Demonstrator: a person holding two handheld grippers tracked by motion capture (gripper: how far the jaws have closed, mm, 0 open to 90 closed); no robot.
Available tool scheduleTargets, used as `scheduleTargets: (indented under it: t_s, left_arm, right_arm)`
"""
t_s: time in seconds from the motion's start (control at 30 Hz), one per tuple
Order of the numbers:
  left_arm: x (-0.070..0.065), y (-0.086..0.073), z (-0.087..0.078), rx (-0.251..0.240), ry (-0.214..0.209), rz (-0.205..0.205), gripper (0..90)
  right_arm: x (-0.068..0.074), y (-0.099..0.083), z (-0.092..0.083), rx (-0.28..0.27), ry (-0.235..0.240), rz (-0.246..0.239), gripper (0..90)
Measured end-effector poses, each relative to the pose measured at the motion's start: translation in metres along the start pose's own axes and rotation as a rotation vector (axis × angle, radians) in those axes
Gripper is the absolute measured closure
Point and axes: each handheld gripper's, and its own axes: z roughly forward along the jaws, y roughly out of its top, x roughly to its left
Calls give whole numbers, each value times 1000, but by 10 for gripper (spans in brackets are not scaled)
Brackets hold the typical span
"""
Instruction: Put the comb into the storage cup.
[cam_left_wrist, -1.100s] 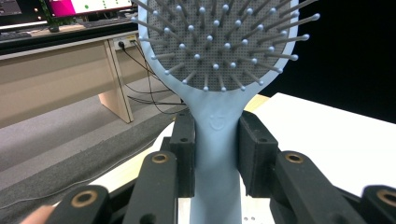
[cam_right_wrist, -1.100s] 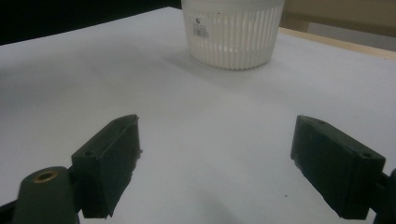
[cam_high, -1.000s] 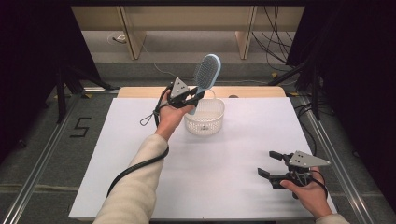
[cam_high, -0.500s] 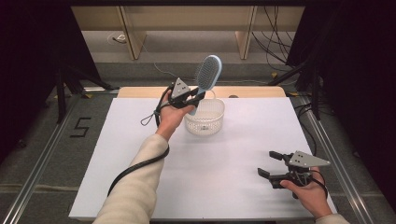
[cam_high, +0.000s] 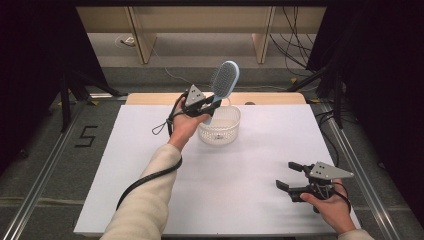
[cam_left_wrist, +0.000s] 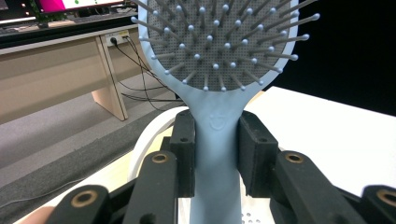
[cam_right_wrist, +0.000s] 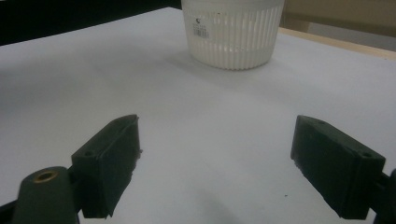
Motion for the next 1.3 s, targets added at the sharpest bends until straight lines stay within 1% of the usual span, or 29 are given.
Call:
scheduleTargets:
  t_s: [0.1, 0.57, 0.6, 0.7, 0.8, 0.9, 0.93, 1.03, 1.07, 1.1, 1.3]
  left_arm:
    - [0, 0, 0, -3, 1, -5, 697]
    - [-1, -4, 3, 14, -11, 4, 697]
    - [-1, -4, 3, 15, -6, 8, 697]
    - [-2, -4, 3, 17, -7, 9, 696]
    - [-2, -5, 4, 19, -15, 4, 697]
    - [-2, -6, 4, 20, -7, 5, 696]
    - [-2, -6, 4, 21, -14, 2, 697]
    - [-2, -7, 5, 23, -15, 2, 696]
    - [-1, -8, 4, 23, -10, 4, 697]
    - [-1, -8, 5, 24, -16, 3, 697]
    - [-1, -10, 6, 29, -17, -2, 696]
  right_arm:
    - [0, 0, 0, 2, 0, 0, 165]
    - [0, 0, 0, 1, 0, 0, 165]
    - [0, 0, 0, 1, 0, 0, 165]
    - [0, 0, 0, 0, -1, 1, 165]
    - [0, 0, 0, 1, 0, 0, 165]
    - [0, 0, 0, 0, 0, 1, 165]
    - [0, 0, 0, 1, -1, 1, 165]
    - [0, 0, 0, 0, 0, 1, 165]
    - [0, 0, 0, 1, 0, 1, 165]
    - [0, 0, 0, 0, 0, 1, 165]
    - [0, 0, 0, 0, 0, 1, 165]
